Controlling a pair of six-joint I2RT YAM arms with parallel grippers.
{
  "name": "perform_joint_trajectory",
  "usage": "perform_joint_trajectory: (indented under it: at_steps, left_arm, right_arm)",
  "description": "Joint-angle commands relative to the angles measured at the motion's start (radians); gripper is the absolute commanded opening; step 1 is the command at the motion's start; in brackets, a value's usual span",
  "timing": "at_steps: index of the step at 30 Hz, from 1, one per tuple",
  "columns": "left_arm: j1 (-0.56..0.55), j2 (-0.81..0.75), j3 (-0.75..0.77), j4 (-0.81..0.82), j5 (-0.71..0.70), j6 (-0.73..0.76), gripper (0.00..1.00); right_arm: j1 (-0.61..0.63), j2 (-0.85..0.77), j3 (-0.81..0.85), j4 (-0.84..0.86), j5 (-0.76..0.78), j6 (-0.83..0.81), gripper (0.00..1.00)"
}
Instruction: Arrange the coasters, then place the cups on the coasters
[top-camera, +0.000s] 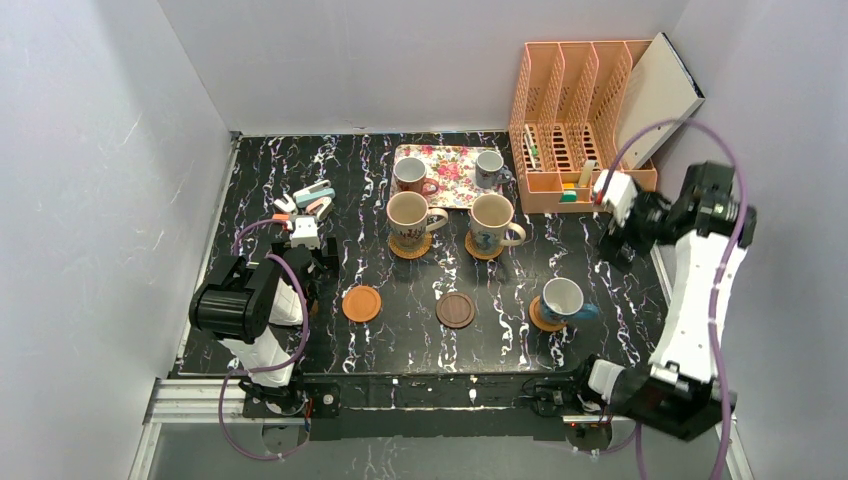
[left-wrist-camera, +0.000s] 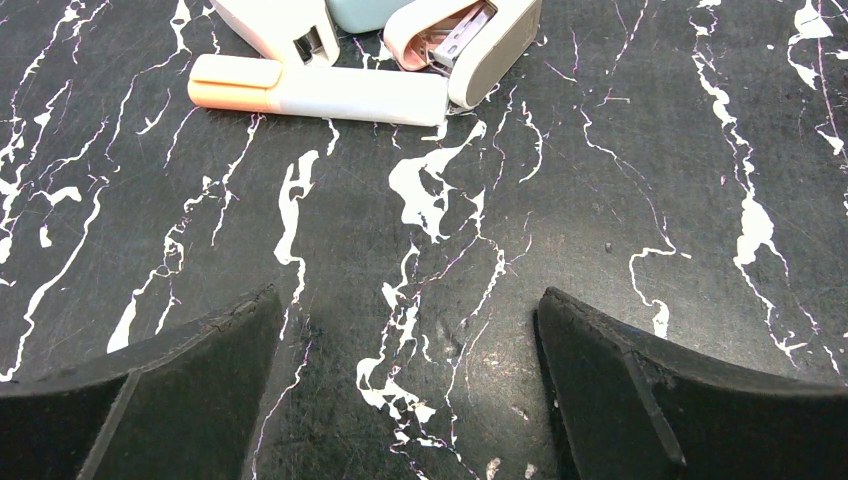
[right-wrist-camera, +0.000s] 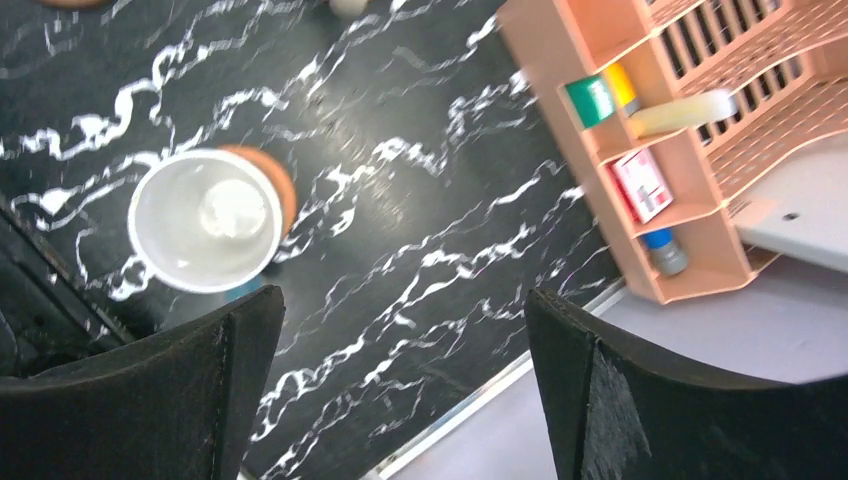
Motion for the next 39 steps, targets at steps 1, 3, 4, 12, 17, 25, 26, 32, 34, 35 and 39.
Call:
perform_joint_trajectory:
  at_steps: [1, 3, 4, 12, 17, 25, 26, 32, 34, 35, 39]
  left_arm:
    - [0.005, -0.001, 0.014, 0.015, -0.029, -0.006, 0.98]
    - [0.005, -0.001, 0.014, 0.015, -0.028, -0.005, 0.98]
    - [0.005, -0.001, 0.014, 0.014, -0.029, -0.006, 0.98]
    - [0.005, -0.001, 0.014, 0.014, -0.028, -0.006, 0.98]
    - [0.005, -0.001, 0.014, 0.014, -0.029, -0.006, 0.98]
    - [0.005, -0.001, 0.014, 0.015, -0.029, -0.007, 0.98]
    - [0.005, -0.001, 0.014, 0.015, -0.029, -0.006, 0.98]
    - [0.005, -0.002, 0.014, 0.014, -0.029, -0.006, 0.98]
    - [0.005, -0.001, 0.014, 0.015, -0.029, -0.006, 0.98]
    - [0.005, -0.001, 0.014, 0.014, -0.029, -0.005, 0.98]
    - [0.005, -0.001, 0.014, 0.014, -0.029, -0.006, 0.98]
  right_arm:
    - [0.014, 0.207, 0.242, -0.041, -0.135, 0.139, 0.98]
    - [0.071, 0.296, 0.344, 0.007, -0.123, 0.251, 0.98]
    - [0.113, 0.333, 0.382, 0.066, -0.091, 0.316, 0.98]
    - [0.452, 0.619, 0.687, 0.269, 0.076, 0.609, 0.98]
    - [0.551, 0.805, 0.889, 0.339, 0.102, 0.723, 0.98]
    - [0.664, 0.923, 0.903, 0.528, 0.162, 0.817, 0.97]
    - [0.669, 0.933, 0.905, 0.54, 0.164, 0.821, 0.97]
    - [0.708, 0.992, 0.92, 0.557, 0.142, 0.827, 0.96]
    - [0.725, 1.015, 0.91, 0.576, 0.141, 0.833, 0.95]
    - [0.733, 1.027, 0.907, 0.586, 0.14, 0.837, 0.95]
    - [0.756, 1.084, 0.925, 0.611, 0.131, 0.86, 0.94]
